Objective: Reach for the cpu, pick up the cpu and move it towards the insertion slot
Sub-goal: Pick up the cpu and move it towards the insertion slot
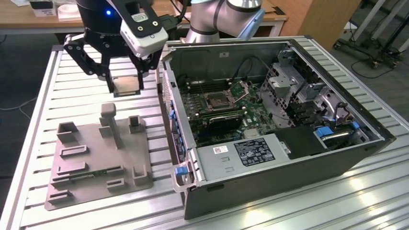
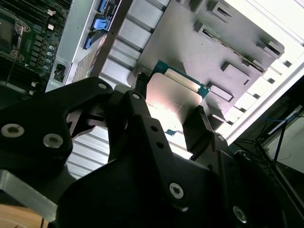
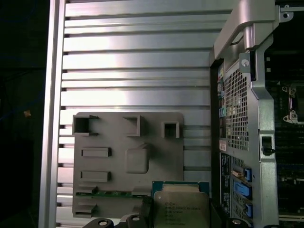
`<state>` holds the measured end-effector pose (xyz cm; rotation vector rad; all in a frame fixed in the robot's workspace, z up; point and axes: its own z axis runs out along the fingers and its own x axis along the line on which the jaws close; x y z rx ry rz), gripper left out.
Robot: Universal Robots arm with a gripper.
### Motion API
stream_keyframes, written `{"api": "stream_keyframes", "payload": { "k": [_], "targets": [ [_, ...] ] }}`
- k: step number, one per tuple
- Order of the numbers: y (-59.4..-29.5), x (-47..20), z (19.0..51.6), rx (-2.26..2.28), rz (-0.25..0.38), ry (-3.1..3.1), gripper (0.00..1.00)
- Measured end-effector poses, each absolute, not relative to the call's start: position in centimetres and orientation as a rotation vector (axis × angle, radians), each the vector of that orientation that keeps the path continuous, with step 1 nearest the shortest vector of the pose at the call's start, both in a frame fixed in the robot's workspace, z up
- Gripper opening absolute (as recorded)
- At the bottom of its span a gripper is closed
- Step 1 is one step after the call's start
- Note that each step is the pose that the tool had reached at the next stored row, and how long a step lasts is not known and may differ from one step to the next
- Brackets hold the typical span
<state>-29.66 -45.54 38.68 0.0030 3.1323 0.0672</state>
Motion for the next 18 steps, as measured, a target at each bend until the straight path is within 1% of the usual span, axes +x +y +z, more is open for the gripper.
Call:
{"api": "stream_keyframes", "payload": {
  "k": [18],
  "targets": [
    [-45.5,-28.1,38.7,0.003,0.067,3.132,0.54]
  ]
}}
